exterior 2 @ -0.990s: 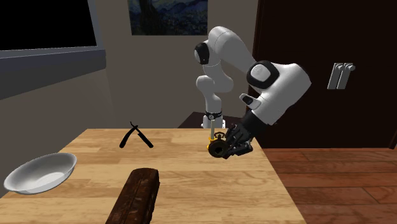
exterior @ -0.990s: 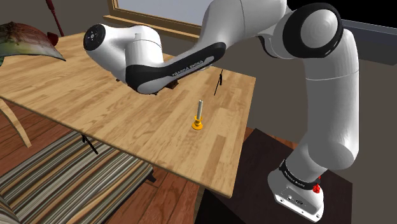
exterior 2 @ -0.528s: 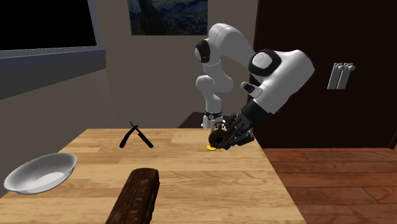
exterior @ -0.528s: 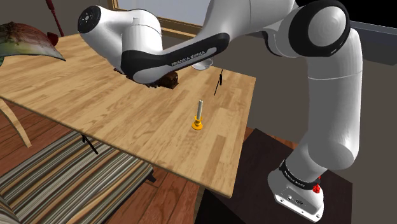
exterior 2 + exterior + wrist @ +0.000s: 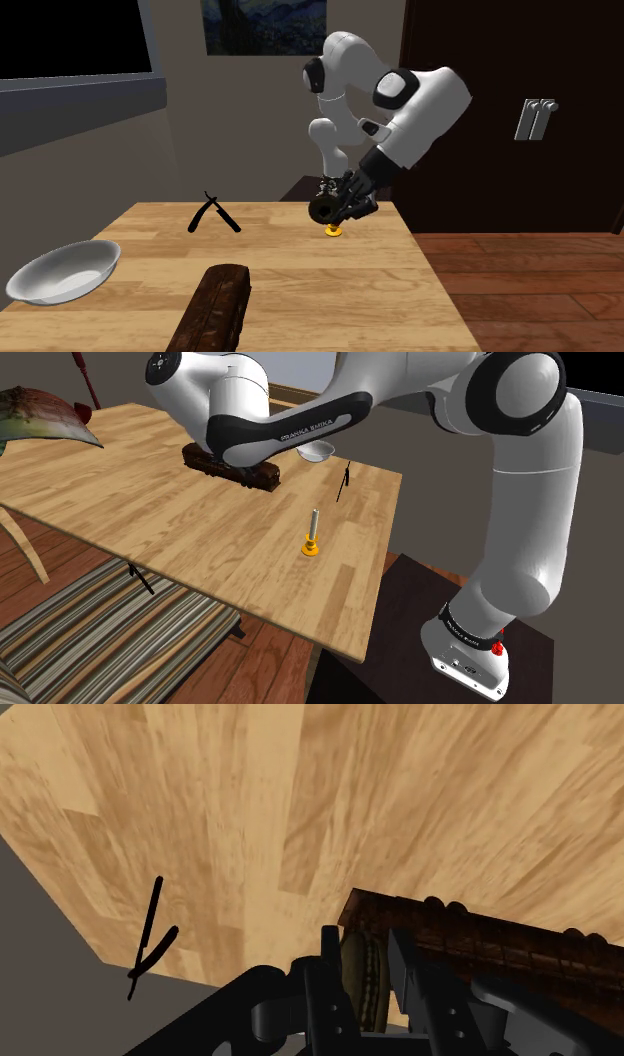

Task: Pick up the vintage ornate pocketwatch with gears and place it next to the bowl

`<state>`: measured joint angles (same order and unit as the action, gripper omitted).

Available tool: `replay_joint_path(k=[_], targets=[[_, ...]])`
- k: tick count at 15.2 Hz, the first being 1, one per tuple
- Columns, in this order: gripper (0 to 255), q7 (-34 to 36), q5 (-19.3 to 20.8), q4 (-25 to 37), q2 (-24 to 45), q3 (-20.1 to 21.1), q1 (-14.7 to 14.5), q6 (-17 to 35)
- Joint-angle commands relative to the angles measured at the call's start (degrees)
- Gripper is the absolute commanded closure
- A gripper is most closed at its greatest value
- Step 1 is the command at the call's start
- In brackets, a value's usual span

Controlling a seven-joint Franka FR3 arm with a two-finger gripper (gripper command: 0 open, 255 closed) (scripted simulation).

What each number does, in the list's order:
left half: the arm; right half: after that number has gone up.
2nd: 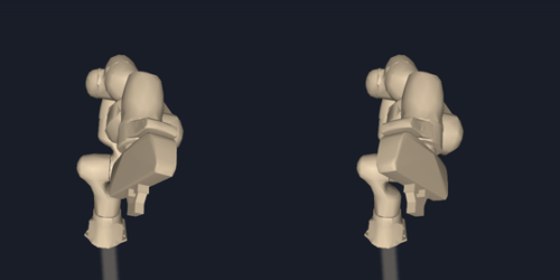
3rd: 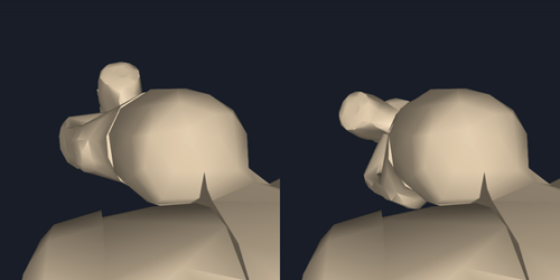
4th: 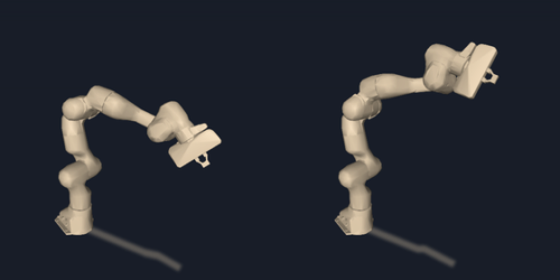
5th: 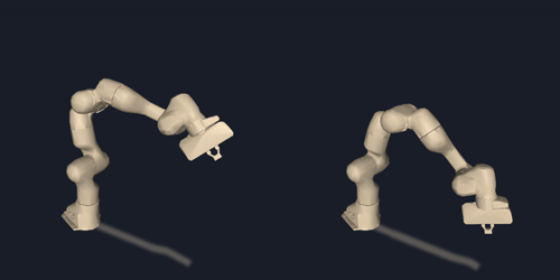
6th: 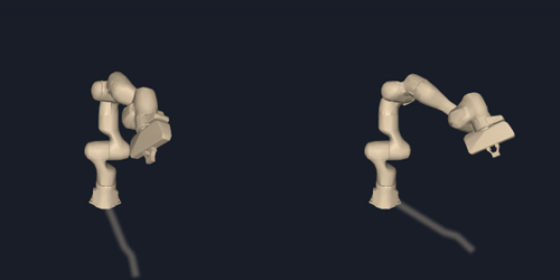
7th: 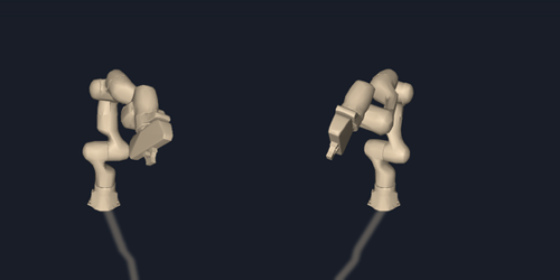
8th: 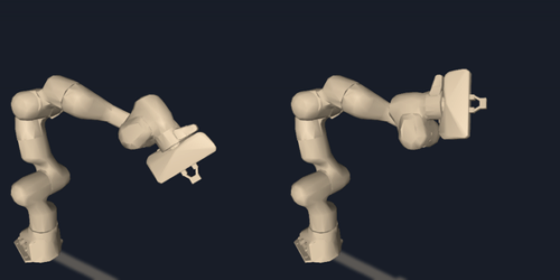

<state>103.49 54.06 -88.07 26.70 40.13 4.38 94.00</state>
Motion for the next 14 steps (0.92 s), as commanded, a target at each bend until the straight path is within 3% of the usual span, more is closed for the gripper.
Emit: replay_joint_path(k=[1,14], targets=[[255,-1.3,-0.2,-2.2,-1.4,-0.3,2.6,2.5],[255,-11.3,0.8,-9.3,-5.2,-4.8,16.9,17.0]])
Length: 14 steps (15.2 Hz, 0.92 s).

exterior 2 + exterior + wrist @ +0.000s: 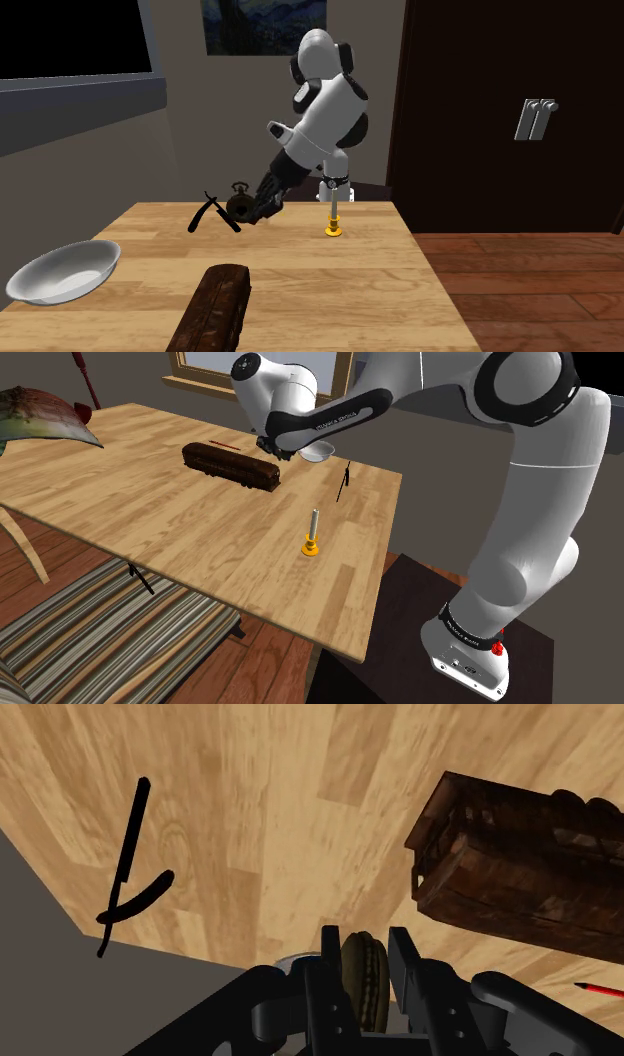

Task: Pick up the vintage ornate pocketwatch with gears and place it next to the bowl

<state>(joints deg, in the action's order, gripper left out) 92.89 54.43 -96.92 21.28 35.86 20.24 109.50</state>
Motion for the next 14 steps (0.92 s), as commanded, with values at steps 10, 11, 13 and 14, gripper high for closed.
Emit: replay_joint_path(k=[10,11,13,14], targets=[[255,-9.2,2.5,2.9,3.8,-4.9,8.8,9.4],[255,-10.1,2.7,3.7,4.5,-5.3,9.4,10.1],[255,-12.0,3.0,5.4,5.9,-6.1,10.6,11.2],[255,-13.0,3.2,6.4,6.8,-6.5,11.2,11.7]])
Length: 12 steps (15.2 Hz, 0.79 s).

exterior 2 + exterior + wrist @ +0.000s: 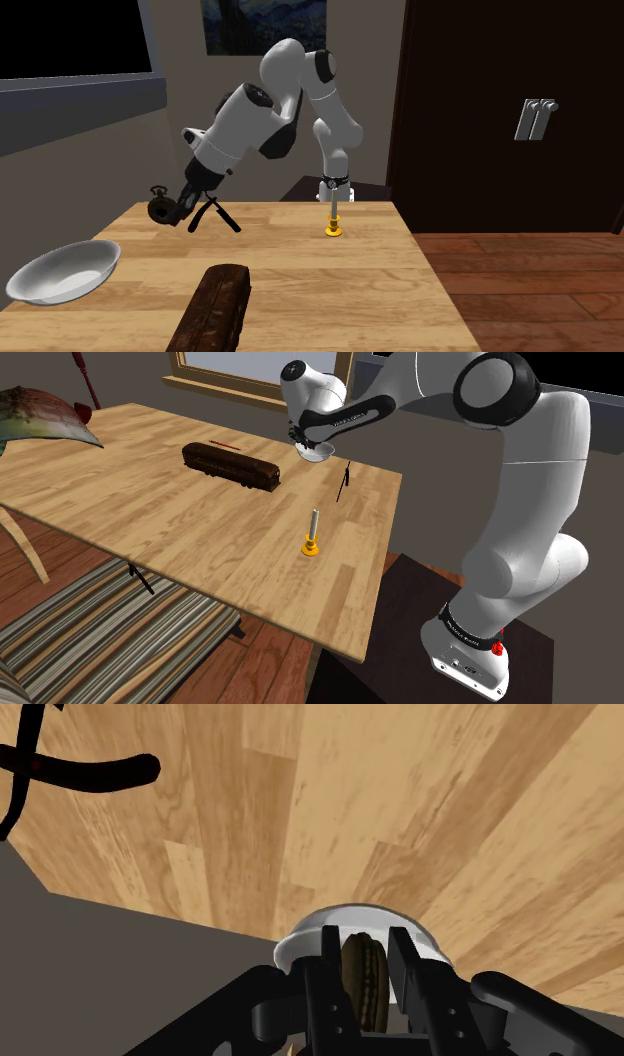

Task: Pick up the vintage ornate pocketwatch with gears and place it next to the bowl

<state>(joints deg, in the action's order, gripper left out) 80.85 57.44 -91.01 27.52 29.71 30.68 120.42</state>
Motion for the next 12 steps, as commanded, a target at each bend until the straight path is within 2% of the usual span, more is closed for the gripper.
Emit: replay_joint_path(k=[1,2,12], targets=[[255,-1.9,0.3,1.6,1.4,-0.8,1.3,1.3],[255,-3.0,0.4,2.7,2.3,-1.2,1.9,1.8],[255,1.8,4.1,0.6,5.4,-2.9,1.1,5.3]])
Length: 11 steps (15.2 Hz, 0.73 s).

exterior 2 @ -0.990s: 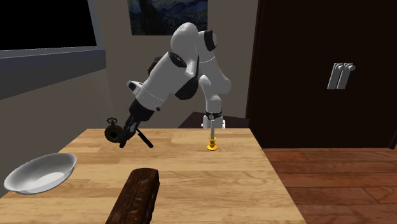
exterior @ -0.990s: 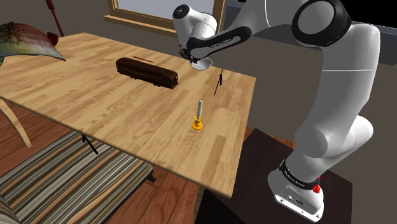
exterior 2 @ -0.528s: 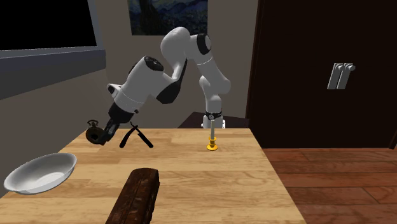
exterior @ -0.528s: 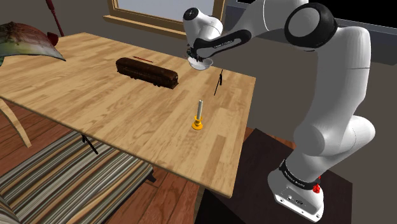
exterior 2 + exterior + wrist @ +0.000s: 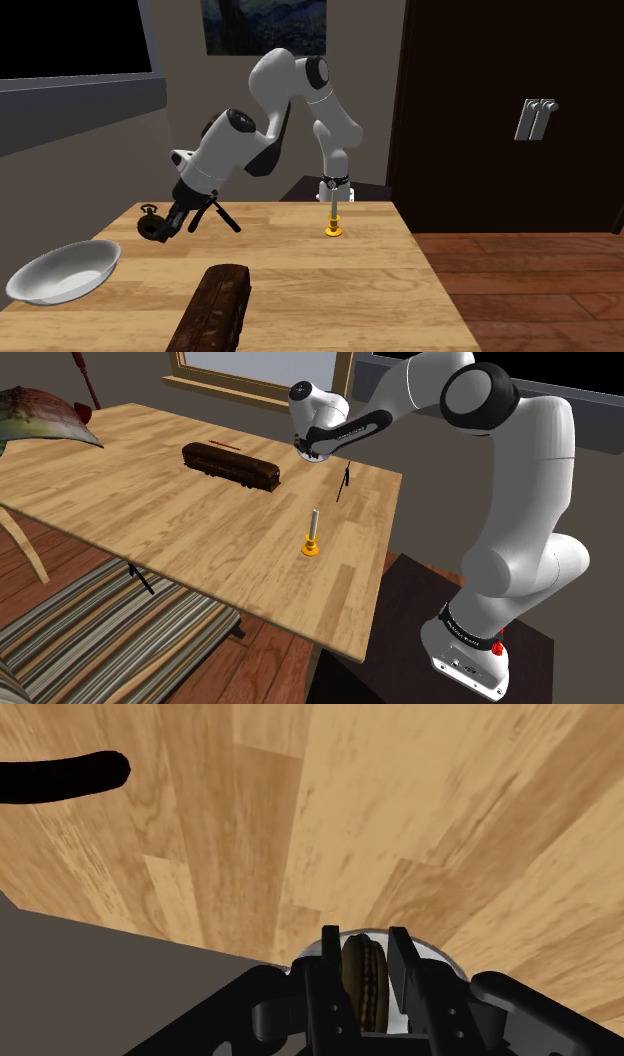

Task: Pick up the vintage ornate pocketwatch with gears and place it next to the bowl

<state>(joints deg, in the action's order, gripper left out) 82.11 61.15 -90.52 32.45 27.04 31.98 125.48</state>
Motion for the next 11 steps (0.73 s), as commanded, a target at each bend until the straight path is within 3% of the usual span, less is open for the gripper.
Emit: replay_joint_path(k=[1,11], targets=[[255,1.0,0.8,-0.1,0.9,-0.4,-0.3,0.6],[255,5.6,4.8,-0.8,4.9,-2.4,-1.5,3.5]])
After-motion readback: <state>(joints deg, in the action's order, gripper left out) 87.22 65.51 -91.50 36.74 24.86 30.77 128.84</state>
